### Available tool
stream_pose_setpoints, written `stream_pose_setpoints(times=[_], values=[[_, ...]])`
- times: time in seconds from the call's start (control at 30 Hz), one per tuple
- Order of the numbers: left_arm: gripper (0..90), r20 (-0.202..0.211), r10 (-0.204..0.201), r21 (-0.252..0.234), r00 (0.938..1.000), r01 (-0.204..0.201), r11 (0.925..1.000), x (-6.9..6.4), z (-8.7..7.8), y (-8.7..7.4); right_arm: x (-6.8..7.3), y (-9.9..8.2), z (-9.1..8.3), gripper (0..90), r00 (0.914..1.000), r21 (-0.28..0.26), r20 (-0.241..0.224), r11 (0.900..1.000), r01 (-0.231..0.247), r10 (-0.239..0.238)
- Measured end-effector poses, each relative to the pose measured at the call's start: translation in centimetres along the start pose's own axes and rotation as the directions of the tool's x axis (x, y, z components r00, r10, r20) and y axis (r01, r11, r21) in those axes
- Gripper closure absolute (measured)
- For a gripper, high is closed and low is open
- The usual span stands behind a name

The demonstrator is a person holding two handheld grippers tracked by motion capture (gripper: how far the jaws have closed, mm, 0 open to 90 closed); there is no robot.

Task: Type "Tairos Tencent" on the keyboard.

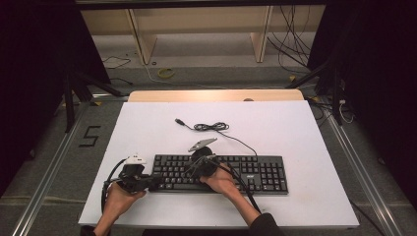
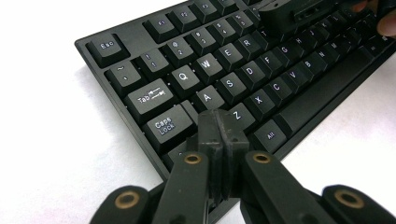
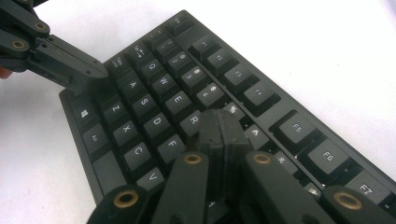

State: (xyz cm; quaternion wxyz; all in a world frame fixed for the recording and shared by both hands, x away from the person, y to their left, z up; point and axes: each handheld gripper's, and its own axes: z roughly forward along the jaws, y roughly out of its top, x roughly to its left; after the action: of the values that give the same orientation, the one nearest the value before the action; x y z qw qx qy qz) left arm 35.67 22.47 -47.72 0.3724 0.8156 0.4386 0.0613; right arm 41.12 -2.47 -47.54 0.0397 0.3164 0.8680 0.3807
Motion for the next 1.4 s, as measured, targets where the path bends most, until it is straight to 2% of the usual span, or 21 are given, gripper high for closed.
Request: stream_pose_setpoints(times=[0.33,0.53,0.7,0.83,1.03,1.4], values=[[89.0,0.008,-0.009,0.005,0.9999,0.009,0.9999,0.2,0.2,-0.1,0.1,-0.1,0.3,90.0,0.9998,0.016,0.013,0.9998,0.015,-0.015],[88.3,0.011,-0.014,-0.007,0.9998,0.014,0.9999,0.2,0.1,-0.1,0.1,-0.1,0.2,90.0,1.0000,0.013,0.008,0.9999,-0.001,0.001],[81.0,0.038,-0.033,-0.046,0.9987,0.035,0.9984,0.2,-0.3,0.1,0.1,0.0,-0.6,87.9,0.9999,-0.027,-0.004,0.9996,-0.012,0.012],[73.3,0.064,-0.029,-0.070,0.9975,0.034,0.9970,0.1,-0.5,0.2,0.1,0.1,-1.2,84.1,0.9997,-0.046,-0.015,0.9987,-0.021,0.020],[59.8,0.065,-0.033,-0.077,0.9973,0.038,0.9963,-0.1,-0.5,0.3,0.1,0.1,-2.1,78.7,0.9993,-0.073,-0.025,0.9970,-0.028,0.026],[43.3,0.074,-0.022,-0.118,0.9970,0.031,0.9925,-0.7,-0.7,0.6,0.0,-0.5,-3.5,62.8,0.9972,-0.119,-0.067,0.9920,-0.042,0.035]])
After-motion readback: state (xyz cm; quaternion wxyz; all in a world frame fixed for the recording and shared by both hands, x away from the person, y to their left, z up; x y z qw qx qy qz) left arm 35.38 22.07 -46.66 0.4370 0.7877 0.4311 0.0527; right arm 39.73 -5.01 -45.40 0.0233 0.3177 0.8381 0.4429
